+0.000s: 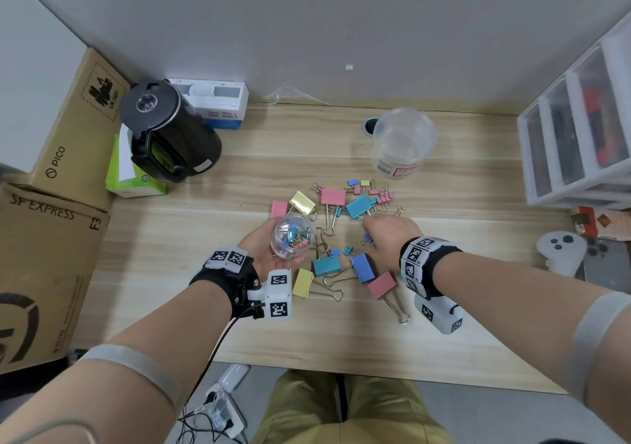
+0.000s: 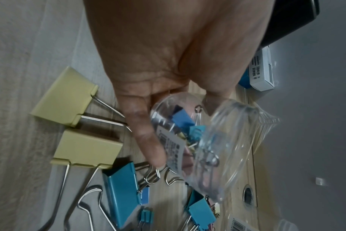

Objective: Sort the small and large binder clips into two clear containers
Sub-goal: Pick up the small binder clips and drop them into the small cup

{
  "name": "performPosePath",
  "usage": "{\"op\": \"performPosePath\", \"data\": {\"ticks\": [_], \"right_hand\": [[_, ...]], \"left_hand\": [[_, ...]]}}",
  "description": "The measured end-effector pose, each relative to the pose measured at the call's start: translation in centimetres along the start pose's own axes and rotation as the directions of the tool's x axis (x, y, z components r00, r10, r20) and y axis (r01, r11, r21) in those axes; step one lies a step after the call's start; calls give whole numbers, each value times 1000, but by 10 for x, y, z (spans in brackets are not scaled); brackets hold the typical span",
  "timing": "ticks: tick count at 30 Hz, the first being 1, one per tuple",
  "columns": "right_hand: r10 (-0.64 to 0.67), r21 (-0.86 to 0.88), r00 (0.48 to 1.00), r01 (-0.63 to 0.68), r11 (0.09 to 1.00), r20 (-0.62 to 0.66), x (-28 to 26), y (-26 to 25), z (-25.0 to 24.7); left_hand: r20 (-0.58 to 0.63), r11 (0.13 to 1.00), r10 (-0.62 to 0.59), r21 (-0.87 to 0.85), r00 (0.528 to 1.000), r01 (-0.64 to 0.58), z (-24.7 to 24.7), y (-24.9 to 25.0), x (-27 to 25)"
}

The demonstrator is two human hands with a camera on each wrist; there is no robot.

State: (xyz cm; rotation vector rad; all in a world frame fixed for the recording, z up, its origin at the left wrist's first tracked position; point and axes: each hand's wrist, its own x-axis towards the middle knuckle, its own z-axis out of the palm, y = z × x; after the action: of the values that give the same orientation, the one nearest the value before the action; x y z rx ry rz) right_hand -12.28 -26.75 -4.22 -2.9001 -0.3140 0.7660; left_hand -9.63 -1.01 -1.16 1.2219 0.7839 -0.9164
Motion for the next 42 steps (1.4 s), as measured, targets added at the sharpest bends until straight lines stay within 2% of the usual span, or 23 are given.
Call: {"op": "performPosePath", "data": {"ticks": [4, 13, 18, 22, 42], "right_hand": [[-103, 43, 994, 102, 994, 30, 9, -4, 1], [-104, 54, 985, 97, 994, 137, 15, -14, -8], [-178, 87, 979, 169, 982, 100, 17, -22, -12], [-227, 127, 966, 212, 969, 124, 22, -31, -5], [-230, 167, 962, 205, 964, 145, 30, -42, 2]], "left_hand": [[-12, 1000, 2, -16, 1000, -2, -7, 0, 2], [-3, 999, -23, -28, 1000, 23, -16, 1, 5], [-7, 999, -31, -43, 999, 31, -19, 2, 8], [-6, 998, -31, -46, 999, 31, -19, 2, 8], [7, 998, -51, -41, 999, 51, -22, 2, 14]]}}
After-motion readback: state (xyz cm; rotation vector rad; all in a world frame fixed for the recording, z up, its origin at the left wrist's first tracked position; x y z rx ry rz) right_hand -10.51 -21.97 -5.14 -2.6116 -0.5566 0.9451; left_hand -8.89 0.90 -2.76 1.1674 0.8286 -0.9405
